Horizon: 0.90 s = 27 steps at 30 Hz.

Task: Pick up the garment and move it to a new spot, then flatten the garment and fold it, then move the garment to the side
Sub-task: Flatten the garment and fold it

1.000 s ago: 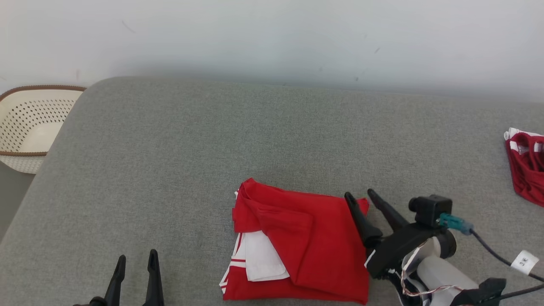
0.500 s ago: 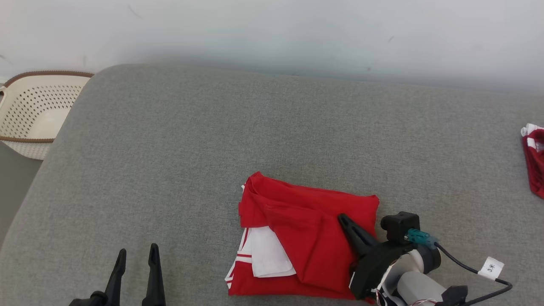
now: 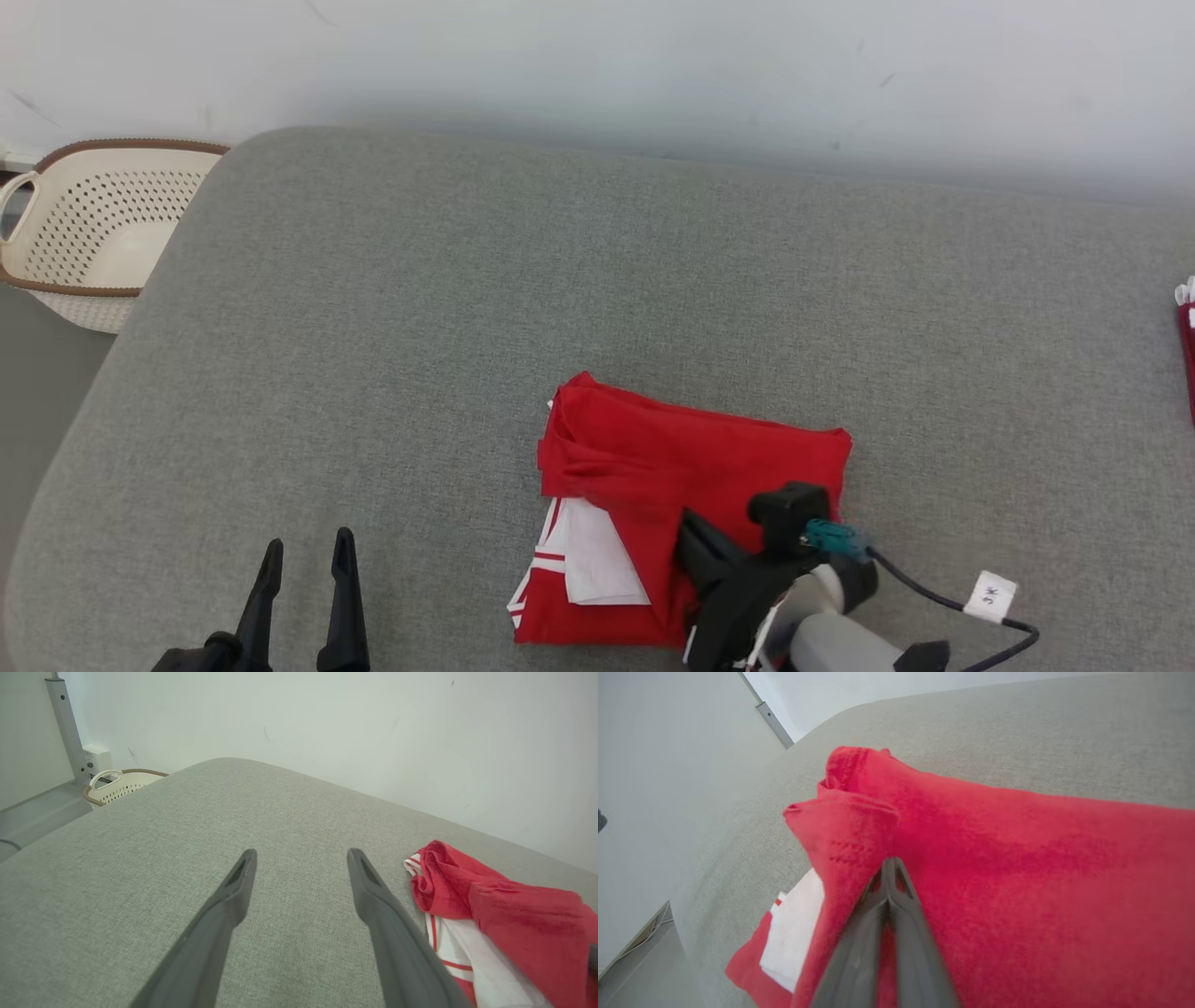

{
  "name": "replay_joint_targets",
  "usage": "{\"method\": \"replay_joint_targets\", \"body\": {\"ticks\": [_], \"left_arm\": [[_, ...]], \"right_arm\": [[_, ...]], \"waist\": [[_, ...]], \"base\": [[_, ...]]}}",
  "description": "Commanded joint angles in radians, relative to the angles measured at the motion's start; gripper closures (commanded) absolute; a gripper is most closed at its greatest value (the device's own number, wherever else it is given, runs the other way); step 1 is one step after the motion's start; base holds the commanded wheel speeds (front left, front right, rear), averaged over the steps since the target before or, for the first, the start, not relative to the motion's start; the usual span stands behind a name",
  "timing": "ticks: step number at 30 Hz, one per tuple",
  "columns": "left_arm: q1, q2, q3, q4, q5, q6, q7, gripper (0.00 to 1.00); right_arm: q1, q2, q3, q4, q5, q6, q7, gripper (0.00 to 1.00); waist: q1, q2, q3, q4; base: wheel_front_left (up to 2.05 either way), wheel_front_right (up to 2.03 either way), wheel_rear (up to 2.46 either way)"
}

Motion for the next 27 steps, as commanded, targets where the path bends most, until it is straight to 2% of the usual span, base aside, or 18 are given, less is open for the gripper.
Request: {"method": "replay_joint_targets", "body": {"ticks": [1, 4, 8, 11, 14, 15, 16, 17, 18, 27], "left_arm": [[-0.009, 0.001, -0.002, 0.004, 0.006, 0.002, -0.004, 0.00], [-0.003, 0.001, -0.006, 0.008, 0.003, 0.004, -0.004, 0.00], [0.008, 0.001, -0.002, 0.011, 0.001, 0.005, -0.004, 0.00], [0.014, 0.001, 0.001, 0.011, 0.002, 0.006, -0.004, 0.00], [0.024, 0.001, 0.007, 0.009, 0.002, 0.007, -0.004, 0.00], [0.026, 0.001, 0.010, 0.007, 0.002, 0.007, -0.004, 0.00], [0.029, 0.001, 0.012, 0.005, 0.002, 0.007, -0.004, 0.00], [0.031, 0.001, 0.012, 0.003, 0.002, 0.007, -0.004, 0.00], [0.035, 0.001, 0.014, 0.000, 0.002, 0.007, -0.004, 0.00], [0.057, 0.001, 0.028, -0.007, 0.013, 0.012, -0.004, 0.00]], "right_arm": [[0.003, 0.011, 0.017, -0.010, 0.014, 0.000, -0.002, 1.00], [0.029, 0.034, 0.094, -0.045, 0.057, 0.000, -0.002, 1.00], [0.030, 0.030, 0.147, -0.055, 0.099, 0.000, -0.002, 1.00], [0.029, 0.022, 0.156, -0.061, 0.118, 0.000, -0.002, 1.00], [0.028, 0.003, 0.125, -0.081, 0.134, 0.000, -0.002, 1.00], [0.028, -0.006, 0.107, -0.087, 0.134, 0.000, -0.002, 0.77], [0.030, -0.016, 0.086, -0.092, 0.131, 0.000, -0.002, 0.58], [0.032, -0.026, 0.066, -0.096, 0.126, 0.000, -0.002, 0.13], [0.034, -0.038, 0.044, -0.103, 0.120, 0.000, -0.002, 0.00], [0.088, -0.146, -0.132, -0.120, 0.078, 0.000, -0.002, 0.00]], "waist": [[0.0000, 0.0000, -0.003, 0.004], [0.0000, 0.0000, -0.014, 0.014], [0.0000, 0.0000, -0.026, 0.016], [0.0000, 0.0000, -0.033, 0.013], [0.0000, 0.0000, -0.043, 0.002], [0.0000, 0.0000, -0.046, -0.003], [0.0000, 0.0000, -0.049, -0.008], [0.0000, 0.0000, -0.051, -0.013], [0.0000, 0.0000, -0.054, -0.020], [0.0000, 0.0000, -0.079, -0.071]], "base": [[0.00, 0.00, 0.00], [0.00, 0.00, 0.00], [0.00, 0.00, 0.00], [0.00, 0.00, 0.00], [0.00, 0.00, 0.00], [0.00, 0.00, 0.00], [0.00, 0.00, 0.00], [0.00, 0.00, 0.00], [0.00, 0.00, 0.00], [0.00, 0.00, 0.00]]}}
